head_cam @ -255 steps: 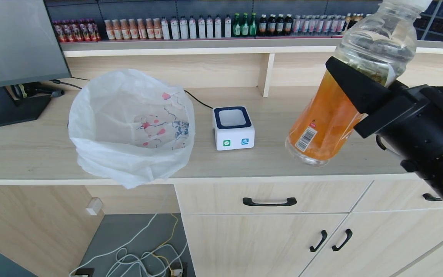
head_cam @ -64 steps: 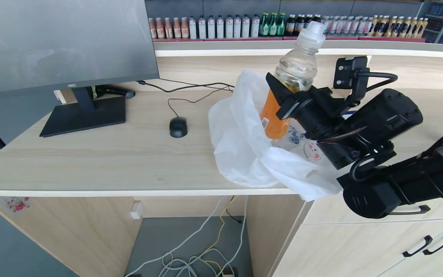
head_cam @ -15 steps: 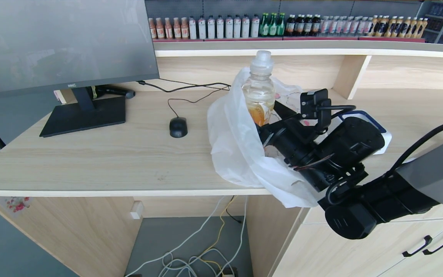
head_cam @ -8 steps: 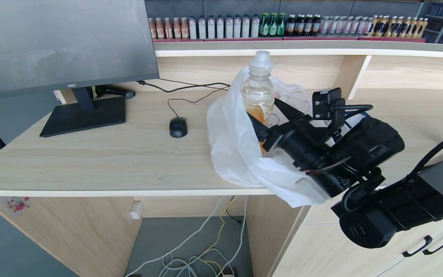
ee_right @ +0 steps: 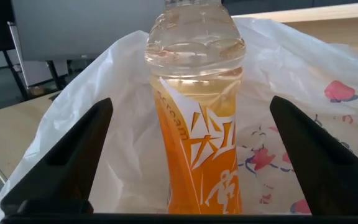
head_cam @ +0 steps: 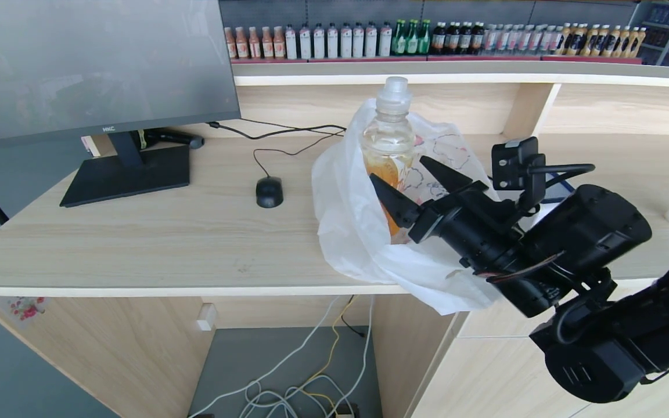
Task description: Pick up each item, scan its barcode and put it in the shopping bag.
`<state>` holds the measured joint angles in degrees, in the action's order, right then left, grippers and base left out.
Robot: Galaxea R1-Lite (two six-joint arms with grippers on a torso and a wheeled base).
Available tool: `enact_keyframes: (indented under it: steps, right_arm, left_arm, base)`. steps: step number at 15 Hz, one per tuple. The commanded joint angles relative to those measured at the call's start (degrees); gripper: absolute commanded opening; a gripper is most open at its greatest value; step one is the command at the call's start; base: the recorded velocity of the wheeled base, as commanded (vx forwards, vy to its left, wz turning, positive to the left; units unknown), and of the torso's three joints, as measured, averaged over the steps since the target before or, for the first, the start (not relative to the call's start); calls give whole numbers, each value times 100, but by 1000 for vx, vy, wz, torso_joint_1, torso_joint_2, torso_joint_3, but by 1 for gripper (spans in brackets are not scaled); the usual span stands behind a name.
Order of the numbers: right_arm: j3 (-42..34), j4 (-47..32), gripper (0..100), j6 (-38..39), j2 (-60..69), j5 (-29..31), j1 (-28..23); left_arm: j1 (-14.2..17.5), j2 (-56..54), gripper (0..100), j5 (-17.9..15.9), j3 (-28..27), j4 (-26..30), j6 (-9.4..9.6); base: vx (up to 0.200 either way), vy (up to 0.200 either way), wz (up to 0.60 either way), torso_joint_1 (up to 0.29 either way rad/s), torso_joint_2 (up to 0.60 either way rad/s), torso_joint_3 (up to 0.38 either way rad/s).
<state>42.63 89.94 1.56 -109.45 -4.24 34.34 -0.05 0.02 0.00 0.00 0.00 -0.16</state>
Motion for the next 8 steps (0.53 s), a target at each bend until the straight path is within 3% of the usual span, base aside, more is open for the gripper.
enact_keyframes:
  steps: [1,8]
  right_arm:
    - [-220,6,100,-15,240,2,90]
    - [-1037,6,100,-24,1391,20,178]
  left_arm:
    - [5,-2,100,0,0,0,-2]
    - [5,-2,100,0,0,0,-2]
  base:
    - [0,0,0,0,0,0]
    - [0,0,0,0,0,0]
